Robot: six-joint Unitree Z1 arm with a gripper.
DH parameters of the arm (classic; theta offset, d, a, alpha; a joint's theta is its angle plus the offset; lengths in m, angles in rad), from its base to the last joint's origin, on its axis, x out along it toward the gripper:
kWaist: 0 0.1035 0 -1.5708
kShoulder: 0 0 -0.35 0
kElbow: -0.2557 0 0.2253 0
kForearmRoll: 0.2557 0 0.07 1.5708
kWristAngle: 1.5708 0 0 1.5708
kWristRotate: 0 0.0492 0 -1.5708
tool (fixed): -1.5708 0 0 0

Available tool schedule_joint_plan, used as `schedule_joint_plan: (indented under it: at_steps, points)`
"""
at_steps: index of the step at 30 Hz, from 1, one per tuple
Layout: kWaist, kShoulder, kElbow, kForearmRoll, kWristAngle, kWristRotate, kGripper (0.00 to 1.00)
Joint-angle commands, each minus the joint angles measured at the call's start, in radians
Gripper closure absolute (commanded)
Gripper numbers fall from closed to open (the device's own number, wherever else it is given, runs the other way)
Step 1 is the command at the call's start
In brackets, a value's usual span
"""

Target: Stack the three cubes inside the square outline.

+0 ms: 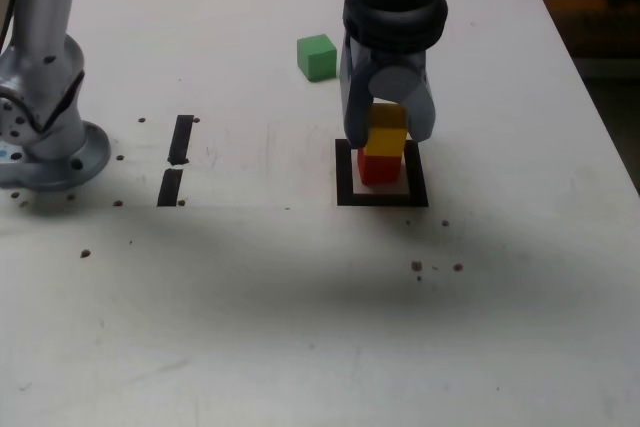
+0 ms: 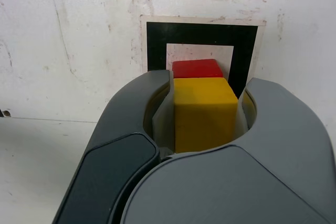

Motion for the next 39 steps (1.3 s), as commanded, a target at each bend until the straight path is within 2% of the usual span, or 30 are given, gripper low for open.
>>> schedule_joint_plan:
  at_steps: [1, 4, 7, 12, 15, 19, 22, 25, 30, 35, 39]
  points:
    - [-0.001, 0.008, 0.008, 0.001, -0.004, -0.003, 0.47]
    - [-0.001, 0.008, 0.007, 0.0, -0.007, -0.004, 0.27]
    - [-0.001, 0.003, 0.006, 0.0, -0.005, -0.008, 0.13]
    - [-0.001, -0.014, 0.007, 0.013, 0.003, -0.015, 0.01]
    - [0.0, -0.042, -0.005, 0.052, 0.013, -0.018, 0.0]
    - [0.027, -0.114, -0.036, 0.157, 0.036, -0.006, 0.0]
    - [0.089, -0.184, -0.036, 0.235, 0.051, 0.024, 0.0]
    - [0.184, -0.241, 0.0, 0.272, 0.058, 0.063, 0.0]
    - [0.354, -0.245, 0.053, 0.256, 0.076, 0.124, 0.01]
    - [0.483, -0.147, 0.055, 0.182, 0.083, 0.211, 0.01]
    - [0.536, -0.06, 0.051, 0.108, 0.081, 0.252, 0.02]
